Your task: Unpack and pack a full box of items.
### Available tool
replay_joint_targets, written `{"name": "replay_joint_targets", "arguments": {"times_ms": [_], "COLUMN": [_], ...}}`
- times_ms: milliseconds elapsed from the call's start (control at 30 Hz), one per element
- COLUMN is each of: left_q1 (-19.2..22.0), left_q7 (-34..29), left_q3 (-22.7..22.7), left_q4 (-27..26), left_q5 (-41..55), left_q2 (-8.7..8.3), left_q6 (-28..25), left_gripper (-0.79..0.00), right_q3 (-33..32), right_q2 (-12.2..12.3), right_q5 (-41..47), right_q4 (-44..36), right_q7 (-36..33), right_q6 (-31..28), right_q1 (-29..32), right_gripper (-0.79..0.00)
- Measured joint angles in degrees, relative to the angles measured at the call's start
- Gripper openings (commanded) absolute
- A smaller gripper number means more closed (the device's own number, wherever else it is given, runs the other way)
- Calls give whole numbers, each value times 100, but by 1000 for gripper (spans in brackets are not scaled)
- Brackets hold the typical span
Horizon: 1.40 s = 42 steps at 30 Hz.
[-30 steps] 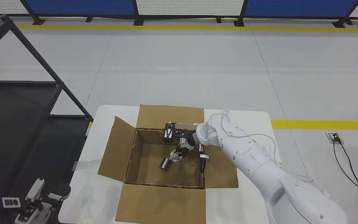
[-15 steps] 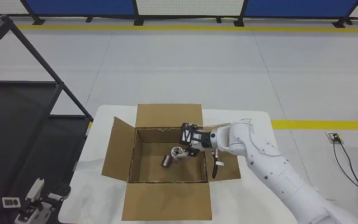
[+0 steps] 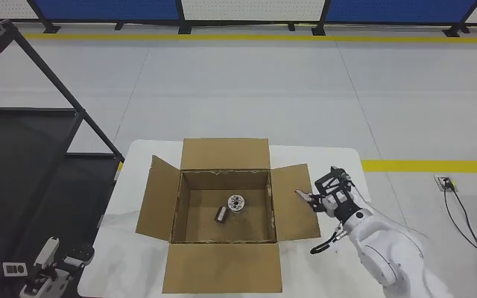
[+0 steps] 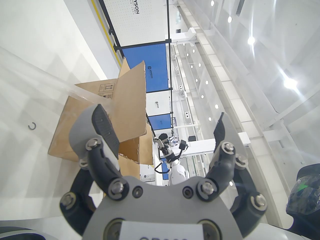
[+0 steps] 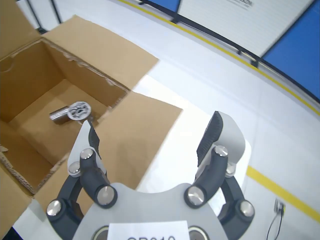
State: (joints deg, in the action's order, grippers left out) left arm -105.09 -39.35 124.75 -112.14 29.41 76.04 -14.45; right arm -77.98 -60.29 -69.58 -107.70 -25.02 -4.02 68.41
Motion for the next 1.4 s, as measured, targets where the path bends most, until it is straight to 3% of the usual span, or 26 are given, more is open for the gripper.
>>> {"name": "replay_joint_targets", "arguments": {"times_ms": [167,333,600,700,767,1067,1300,1400], "left_q1": [0,0,0,0,0,0,0,0], "left_q7": [0,0,0,0,0,0,0,0], "left_q3": [0,0,0,0,0,0,0,0], "left_q4": [0,0,0,0,0,0,0,0], "left_q5": [0,0,0,0,0,0,0,0], "left_q2": [0,0,0,0,0,0,0,0], "left_q6": [0,0,0,0,0,0,0,0], "left_gripper": [0,0,0,0,0,0,0,0], "right_q3": [-386,-453,-496,-447,-432,-256,-106,-20], "right_q2": [-23,-62,-102,-118,-124,-171,-209,-232], "right_q5": [-74,289,860,936,974,894,804,759], "right_q4": [117,792,2044,2335,2494,2991,3285,3366], "right_q7": [-668,-1234,-1754,-1875,-1913,-2089,-2174,-2206], "right_q6": [1216,1402,1126,1069,1009,1115,1149,1208], "right_q1": [462,187,-424,-604,-690,-1043,-1286,-1383], "right_gripper": [0,0,0,-58,-151,-172,-403,-413]}}
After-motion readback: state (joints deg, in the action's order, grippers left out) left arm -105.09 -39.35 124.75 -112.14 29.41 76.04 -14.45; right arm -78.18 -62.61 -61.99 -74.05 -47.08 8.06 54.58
